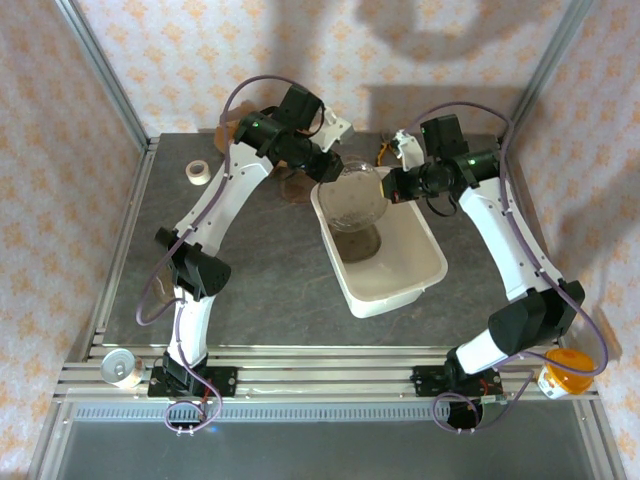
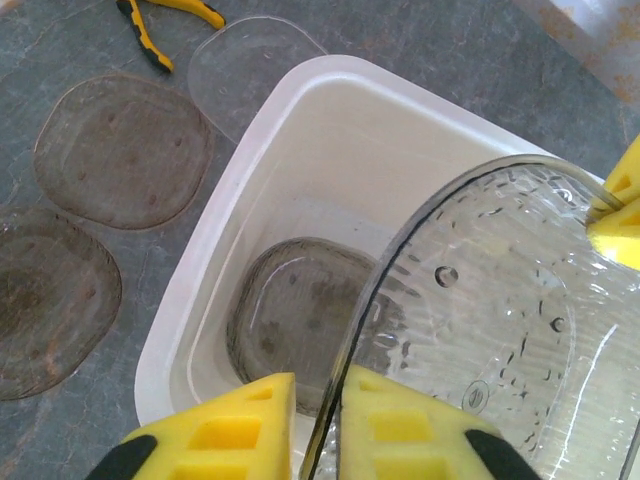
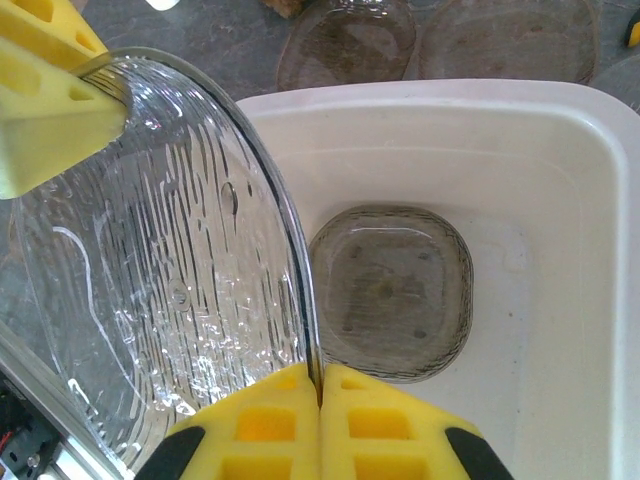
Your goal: Place the plates into the plastic bin on the countertop
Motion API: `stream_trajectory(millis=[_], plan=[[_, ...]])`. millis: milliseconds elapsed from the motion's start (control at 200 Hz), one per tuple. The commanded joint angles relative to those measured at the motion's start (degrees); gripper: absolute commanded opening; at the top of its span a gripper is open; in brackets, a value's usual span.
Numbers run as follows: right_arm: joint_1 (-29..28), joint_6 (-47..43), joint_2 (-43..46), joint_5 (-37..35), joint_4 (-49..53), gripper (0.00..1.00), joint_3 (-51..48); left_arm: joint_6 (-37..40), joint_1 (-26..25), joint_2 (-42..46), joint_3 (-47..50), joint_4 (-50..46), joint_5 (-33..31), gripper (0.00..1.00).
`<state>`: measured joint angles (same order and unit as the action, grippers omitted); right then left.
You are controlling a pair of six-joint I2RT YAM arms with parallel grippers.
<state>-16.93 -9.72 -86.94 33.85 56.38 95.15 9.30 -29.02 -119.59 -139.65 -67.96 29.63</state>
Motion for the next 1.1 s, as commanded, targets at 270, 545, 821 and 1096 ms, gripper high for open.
stream_trajectory(millis=[270,545,821,1096], plan=[[-0.19,0.32,-0.08,-3.83,1.3,0.29,1.09,0.81,-1.72,-0.38,0.22,-1.23,1.39,0.01],[2.84,5.49,4.87,-12.08,-3.67,0.69,-2.32,1.11,-3.36,0.49,4.71,0.1,1.32,0.0],[8.53,11.56,11.71,-20.79,-9.63,0.73,-7.17,1.55,-5.97,-2.26,5.45,1.26,2.3,0.0],[9.98,13.47,14.9,-25.03,-11.03,0.73,-9.61,2.96,-10.1,-5.79,6.8,1.32,0.05,0.0]])
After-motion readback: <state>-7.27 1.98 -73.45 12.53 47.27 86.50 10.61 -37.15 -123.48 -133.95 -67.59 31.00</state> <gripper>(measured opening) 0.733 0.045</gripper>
